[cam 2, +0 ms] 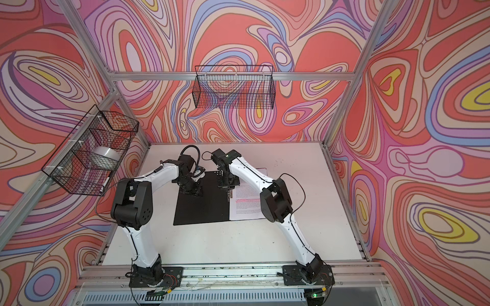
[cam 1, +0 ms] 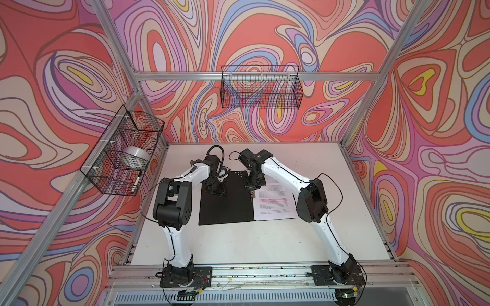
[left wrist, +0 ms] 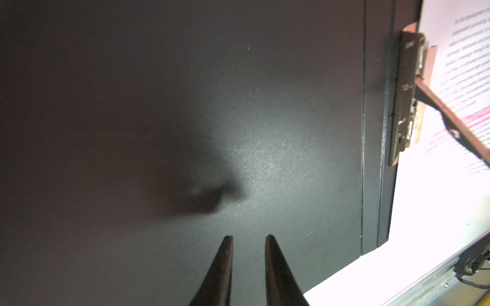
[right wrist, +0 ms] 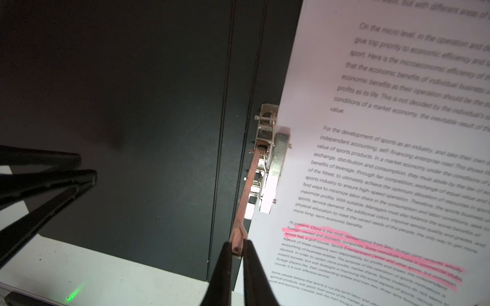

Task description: Put the files into the folder

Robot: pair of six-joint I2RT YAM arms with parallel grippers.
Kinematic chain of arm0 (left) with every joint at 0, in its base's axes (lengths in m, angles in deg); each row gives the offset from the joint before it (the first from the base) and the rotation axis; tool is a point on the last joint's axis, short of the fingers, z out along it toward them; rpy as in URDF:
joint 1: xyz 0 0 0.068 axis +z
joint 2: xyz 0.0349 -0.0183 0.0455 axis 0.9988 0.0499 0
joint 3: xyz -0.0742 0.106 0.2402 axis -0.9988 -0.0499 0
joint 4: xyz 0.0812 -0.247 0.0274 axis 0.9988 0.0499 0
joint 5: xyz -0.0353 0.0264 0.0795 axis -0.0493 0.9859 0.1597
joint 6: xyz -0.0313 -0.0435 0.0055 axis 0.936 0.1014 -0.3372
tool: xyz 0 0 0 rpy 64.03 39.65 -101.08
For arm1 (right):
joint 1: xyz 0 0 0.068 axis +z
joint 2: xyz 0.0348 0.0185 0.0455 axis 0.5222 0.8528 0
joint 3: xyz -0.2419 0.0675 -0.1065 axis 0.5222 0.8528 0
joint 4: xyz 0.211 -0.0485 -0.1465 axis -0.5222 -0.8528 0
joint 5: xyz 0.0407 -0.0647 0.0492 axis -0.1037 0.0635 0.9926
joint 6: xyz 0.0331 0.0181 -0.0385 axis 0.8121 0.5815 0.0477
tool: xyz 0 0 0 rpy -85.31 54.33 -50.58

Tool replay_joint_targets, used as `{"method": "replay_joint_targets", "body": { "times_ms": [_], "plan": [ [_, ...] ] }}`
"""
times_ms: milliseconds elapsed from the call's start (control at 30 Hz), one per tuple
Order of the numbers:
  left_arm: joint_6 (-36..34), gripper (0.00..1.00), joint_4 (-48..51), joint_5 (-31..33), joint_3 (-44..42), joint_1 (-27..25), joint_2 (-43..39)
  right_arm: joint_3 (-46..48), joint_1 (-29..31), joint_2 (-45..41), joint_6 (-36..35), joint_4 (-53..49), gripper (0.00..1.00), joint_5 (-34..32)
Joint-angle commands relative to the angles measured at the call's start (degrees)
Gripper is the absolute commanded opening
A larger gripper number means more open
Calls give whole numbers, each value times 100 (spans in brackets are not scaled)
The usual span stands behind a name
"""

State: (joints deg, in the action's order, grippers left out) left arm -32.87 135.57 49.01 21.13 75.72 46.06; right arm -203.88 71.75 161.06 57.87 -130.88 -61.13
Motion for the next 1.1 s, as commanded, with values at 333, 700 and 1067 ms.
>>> {"method": "replay_joint_targets", "body": {
  "times_ms": [333,700,1067],
  "plan": [
    [-29,23,93,-105,-67,-1,124,481,7,-50,-34,-72,9,-83],
    [-16,23,77,-127,-93,-1,141,763,6,-87,-8,36,9,-78],
    [-21,22,68,-134,-111,-1,124,926,7,-78,0,79,9,-88]
  ]
}}
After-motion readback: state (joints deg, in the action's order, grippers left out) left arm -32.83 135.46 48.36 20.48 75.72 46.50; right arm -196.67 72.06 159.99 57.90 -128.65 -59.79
